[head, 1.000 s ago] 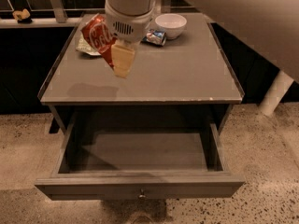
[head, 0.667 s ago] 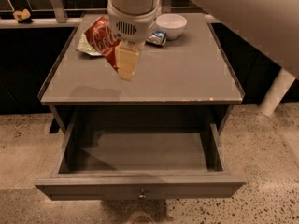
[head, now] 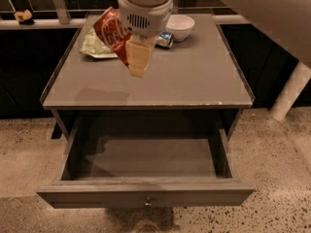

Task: Place coke can into top drawer

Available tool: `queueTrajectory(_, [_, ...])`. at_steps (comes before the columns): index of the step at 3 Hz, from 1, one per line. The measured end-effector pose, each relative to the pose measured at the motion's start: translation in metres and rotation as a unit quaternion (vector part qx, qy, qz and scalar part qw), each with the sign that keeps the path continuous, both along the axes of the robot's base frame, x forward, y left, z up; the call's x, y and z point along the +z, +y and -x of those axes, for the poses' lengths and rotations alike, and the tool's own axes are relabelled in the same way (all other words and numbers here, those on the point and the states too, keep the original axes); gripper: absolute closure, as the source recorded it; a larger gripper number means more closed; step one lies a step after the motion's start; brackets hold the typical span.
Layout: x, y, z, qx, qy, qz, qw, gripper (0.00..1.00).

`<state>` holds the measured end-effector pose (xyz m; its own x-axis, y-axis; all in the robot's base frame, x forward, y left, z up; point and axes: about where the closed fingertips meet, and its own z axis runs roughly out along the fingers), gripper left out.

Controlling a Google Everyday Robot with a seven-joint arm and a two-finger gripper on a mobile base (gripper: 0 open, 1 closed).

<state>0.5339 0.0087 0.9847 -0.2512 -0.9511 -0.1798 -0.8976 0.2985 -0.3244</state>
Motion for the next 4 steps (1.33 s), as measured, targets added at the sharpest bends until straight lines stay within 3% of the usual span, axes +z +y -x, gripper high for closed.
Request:
queueTrajectory(2, [0.068,-0.078,0.009,-0.077,-0.069,0.037,0.9940,1.00])
queueTrajectory(3, [0.078,-0.117,0.016,-0.111,-0.082,0.037,0.9897,1.00])
queueTrajectory(4, [0.062,-0.153,0.024,-0.142,-0.072,0.022,0.9871,1.00])
